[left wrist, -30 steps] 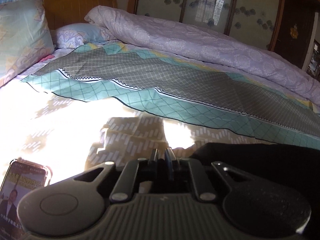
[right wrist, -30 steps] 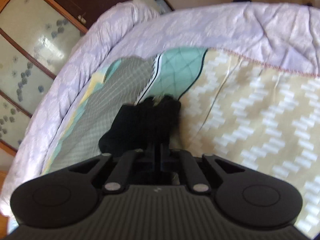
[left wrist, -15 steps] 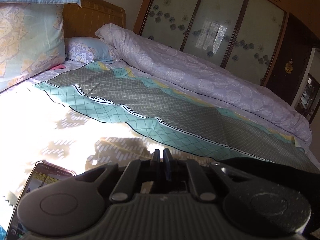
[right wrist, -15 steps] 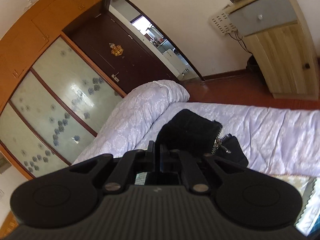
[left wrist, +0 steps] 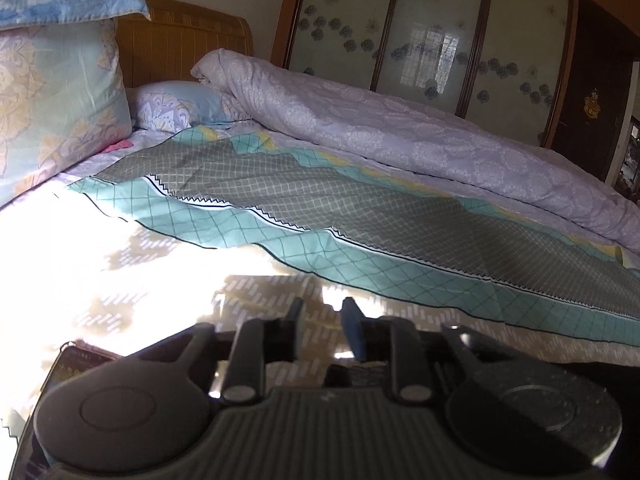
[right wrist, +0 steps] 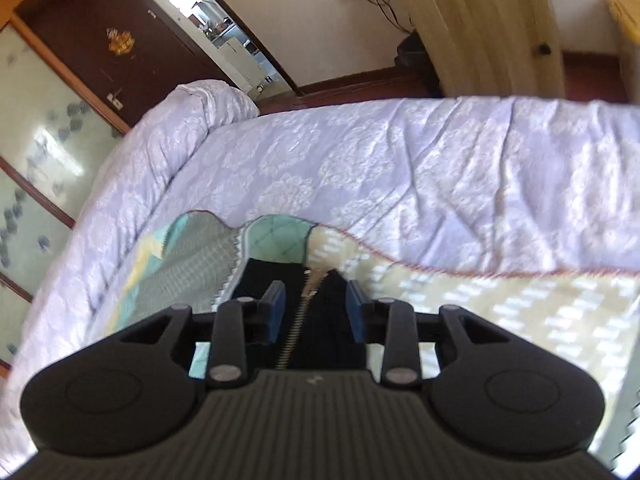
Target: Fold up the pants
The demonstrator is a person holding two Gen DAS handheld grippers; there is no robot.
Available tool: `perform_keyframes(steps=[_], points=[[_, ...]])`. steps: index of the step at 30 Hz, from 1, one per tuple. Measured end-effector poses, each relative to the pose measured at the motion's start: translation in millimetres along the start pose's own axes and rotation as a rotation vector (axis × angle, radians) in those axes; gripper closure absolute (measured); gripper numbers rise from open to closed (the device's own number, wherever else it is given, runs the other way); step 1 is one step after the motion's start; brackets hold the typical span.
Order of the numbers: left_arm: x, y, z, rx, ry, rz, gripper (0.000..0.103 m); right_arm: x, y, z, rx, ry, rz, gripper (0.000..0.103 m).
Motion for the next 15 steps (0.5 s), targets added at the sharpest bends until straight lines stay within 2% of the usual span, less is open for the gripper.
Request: perform_keyframes(steps=[1, 3, 4, 6, 7, 8, 9, 10, 11, 12, 13, 14, 15], points=[[0.3, 0.1, -0.6, 0.007, -0.01, -0.004, 0.059, -2.7, 3.0, -0.1, -0.023, -0.001, 0.006, 0.066], [5.2, -2.1, 1.2, 0.038, -0.012, -0.022, 0.055, -8.5, 5.2, -8.8, -0.061, 0.026, 0.011, 0.066], [8.3, -4.5, 3.8, 0.058, -0.019, -0.03, 0.049, -9.4, 5.1, -16.8, -0.078, 0.041, 0.011, 0.066], [16.5, -8.3, 11.1, 0.107, -0.05, -0.052, 0.027, -7.5, 2.8, -33.5, -0.117, 0.062, -0.002, 0.066], [23.1, -10.7, 14.5, 0.136, -0.07, -0.068, 0.008, -4.9, 0.0, -42.2, -0.139, 0.067, -0.015, 0.065], [28.2, -13.7, 18.0, 0.159, -0.094, -0.08, 0.002, 1.0, -3.6, -52.1, -0.16, 0.068, -0.029, 0.061], [32.5, -16.4, 21.6, 0.181, -0.118, -0.091, 0.002, 7.9, -9.2, -62.6, -0.181, 0.068, -0.044, 0.052], [39.3, -21.5, 25.8, 0.213, -0.13, -0.111, 0.002, 15.5, -14.6, -71.1, -0.201, 0.063, -0.059, 0.047], [45.7, -26.5, 28.2, 0.24, -0.118, -0.131, 0.004, 25.1, -21.3, -80.0, -0.225, 0.047, -0.067, 0.041], [52.1, -31.7, 29.2, 0.256, -0.102, -0.152, 0.007, 33.8, -27.4, -87.0, -0.245, 0.022, -0.061, 0.039], [57.9, -37.3, 29.3, 0.257, -0.104, -0.178, 0.031, 44.6, -31.7, -91.4, -0.261, -0.009, -0.053, 0.038], [63.5, -42.3, 29.1, 0.247, -0.139, -0.218, 0.051, 55.3, -34.7, -92.7, -0.272, -0.039, -0.05, 0.037], [63.4, -42.9, 28.6, 0.237, -0.139, -0.203, 0.052, 67.2, -37.8, -92.3, -0.273, -0.072, -0.057, 0.037]])
Point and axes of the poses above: each gripper's, at about its wrist camera, not at the fingertips, and x roughly the way its jaws point, z to its right, y to its top, the point moved 5 cm from there along x, roughly the way its jaws point, and after that the axes turned 1 degree about -z, right-handed, at the moved point
